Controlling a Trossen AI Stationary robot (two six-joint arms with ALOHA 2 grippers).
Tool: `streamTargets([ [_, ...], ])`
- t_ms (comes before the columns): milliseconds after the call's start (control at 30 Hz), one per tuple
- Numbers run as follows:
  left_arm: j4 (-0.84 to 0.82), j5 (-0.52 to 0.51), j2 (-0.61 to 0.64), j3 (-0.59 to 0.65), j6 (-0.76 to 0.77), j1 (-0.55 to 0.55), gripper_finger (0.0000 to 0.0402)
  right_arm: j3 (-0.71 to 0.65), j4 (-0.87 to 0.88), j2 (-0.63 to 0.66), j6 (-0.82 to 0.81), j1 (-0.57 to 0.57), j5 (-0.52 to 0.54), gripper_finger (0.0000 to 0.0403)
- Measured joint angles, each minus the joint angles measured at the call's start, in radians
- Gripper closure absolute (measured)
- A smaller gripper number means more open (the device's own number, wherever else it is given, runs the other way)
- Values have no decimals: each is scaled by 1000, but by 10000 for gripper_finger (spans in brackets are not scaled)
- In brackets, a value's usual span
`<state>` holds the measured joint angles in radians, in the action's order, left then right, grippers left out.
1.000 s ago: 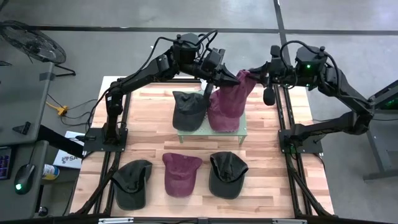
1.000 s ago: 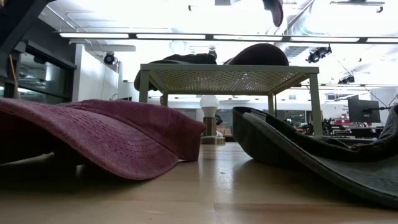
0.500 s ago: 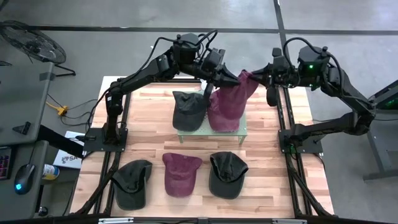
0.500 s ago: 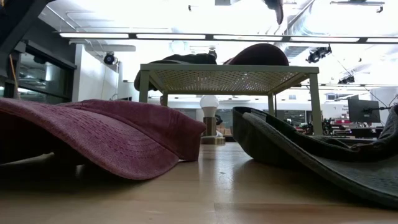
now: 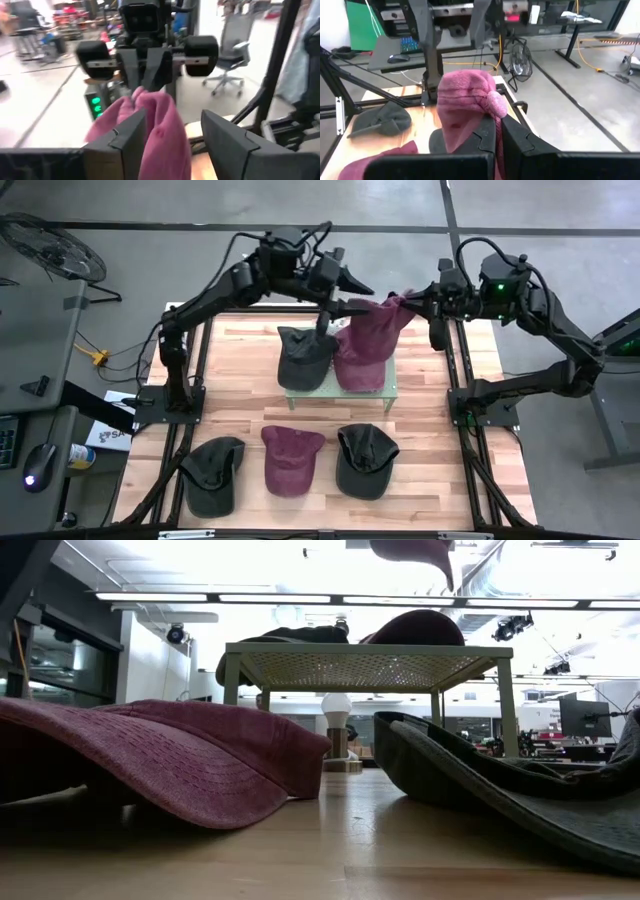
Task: Pick & Place hat
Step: Stack the top red cap on top of the red cap on the shelf
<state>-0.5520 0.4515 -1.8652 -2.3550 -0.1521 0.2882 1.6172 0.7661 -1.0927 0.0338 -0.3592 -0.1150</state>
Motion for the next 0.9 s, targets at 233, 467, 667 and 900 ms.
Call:
streamTargets([
  [233,-164,-234,80,0,-86,0,212,74,30,-12,-53,23,6,403],
  [467,-370,-549,146,0,-240,0,212,105,75,-53,-217,64,11,403],
  [667,-466,-699,192,0,-297,0,211,105,103,-105,-330,92,31,403],
  [900,-496,-733,226,0,-297,0,211,104,134,-140,-418,95,12,402],
])
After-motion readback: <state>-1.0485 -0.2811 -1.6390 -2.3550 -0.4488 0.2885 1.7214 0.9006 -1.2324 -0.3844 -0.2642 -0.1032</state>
